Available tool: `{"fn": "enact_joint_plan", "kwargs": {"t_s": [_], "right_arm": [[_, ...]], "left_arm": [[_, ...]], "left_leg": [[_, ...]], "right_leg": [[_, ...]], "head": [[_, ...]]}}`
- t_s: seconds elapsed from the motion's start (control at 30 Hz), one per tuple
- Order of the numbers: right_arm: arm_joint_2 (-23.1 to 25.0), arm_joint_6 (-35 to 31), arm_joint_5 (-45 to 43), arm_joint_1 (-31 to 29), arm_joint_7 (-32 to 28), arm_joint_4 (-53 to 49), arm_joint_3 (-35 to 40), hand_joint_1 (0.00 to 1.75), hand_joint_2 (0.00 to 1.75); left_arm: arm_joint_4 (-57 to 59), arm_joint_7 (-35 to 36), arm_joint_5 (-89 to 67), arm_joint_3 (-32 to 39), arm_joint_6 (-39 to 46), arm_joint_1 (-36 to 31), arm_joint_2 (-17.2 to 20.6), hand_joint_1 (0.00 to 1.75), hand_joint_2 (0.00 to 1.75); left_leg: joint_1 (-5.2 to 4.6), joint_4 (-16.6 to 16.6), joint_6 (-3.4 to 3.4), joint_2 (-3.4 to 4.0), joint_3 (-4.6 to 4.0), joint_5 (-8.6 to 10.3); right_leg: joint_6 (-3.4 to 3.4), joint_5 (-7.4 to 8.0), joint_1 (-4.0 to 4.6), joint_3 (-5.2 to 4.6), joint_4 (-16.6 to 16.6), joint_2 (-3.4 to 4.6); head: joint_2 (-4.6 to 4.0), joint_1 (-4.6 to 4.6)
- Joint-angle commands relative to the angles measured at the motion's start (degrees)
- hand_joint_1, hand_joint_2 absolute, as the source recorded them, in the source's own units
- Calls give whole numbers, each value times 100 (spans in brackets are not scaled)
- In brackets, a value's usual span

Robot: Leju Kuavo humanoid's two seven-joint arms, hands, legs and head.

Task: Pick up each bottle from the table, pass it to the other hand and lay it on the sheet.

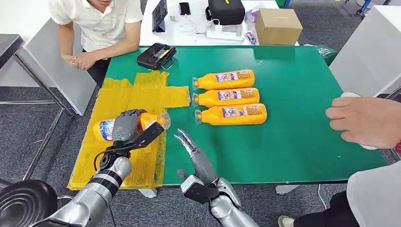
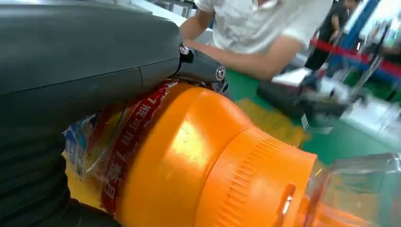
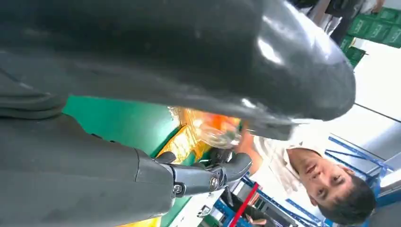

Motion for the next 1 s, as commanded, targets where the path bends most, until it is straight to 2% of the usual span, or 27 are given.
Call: {"fn": "enact_joint_plan", "kwargs": {"t_s": [0.03,0.07,0.2,0.23,0.27,0.3,0.33,0.53,0.67,1.0], "right_arm": [[-34,16,-91,-103,-2,198,-56,0,0],[-40,13,-101,-97,-2,205,-44,0,0],[-45,10,-98,-97,-2,222,-31,0,0],[-49,7,-108,-99,-2,231,-23,0,0],[-50,5,-121,-108,-2,266,-18,0,0],[-51,2,-122,-118,-2,286,-8,0,0],[-57,3,-133,-126,-2,298,-2,0,0],[-93,-1,-171,-134,-2,350,46,0,0],[-164,-79,-336,-163,-2,322,249,0,0],[-230,-255,-497,-189,-2,350,436,0,0]], "left_arm": [[1414,299,-269,-221,-1015,-538,65,175,175],[1420,202,-130,-110,-1254,-509,38,175,175],[1437,171,-102,-90,-1327,-496,33,173,175],[1448,152,-53,-50,-1409,-497,25,134,175],[1465,139,-17,-30,-1535,-510,28,73,175],[1490,148,-67,-88,-1644,-534,46,49,175],[1505,195,-133,-148,-1751,-562,57,3,175],[1337,51,33,-58,-2129,-561,-33,0,175],[1082,-803,946,339,-2822,-422,-112,0,175],[639,-1174,1553,246,-2906,-258,-169,0,175]], "left_leg": [[0,-4,-3,5,9,4],[-2,-10,-4,8,15,7],[-4,-12,-5,12,27,6],[-4,-10,-5,5,29,6],[-4,-18,-6,6,38,10],[-4,-12,-5,-4,42,7],[-5,-18,-5,-3,46,13],[-5,-14,-8,2,47,15],[-3,-13,-8,-4,41,17],[-3,-12,-6,-13,37,20]], "right_leg": [[-4,4,2,6,-3,-2],[-6,5,-1,10,-5,-3],[-4,4,-3,22,-8,3],[-3,3,-3,25,-6,-1],[-5,7,-3,35,-12,-6],[-3,3,-3,42,-6,-13],[-4,8,-4,45,-11,-17],[-3,8,-3,45,-8,-13],[-4,6,-1,40,-9,-24],[-2,10,-2,41,-7,-24]], "head": [[0,0],[0,0],[0,0],[0,0],[0,0],[0,0],[0,2],[0,2],[0,4],[0,2]]}}
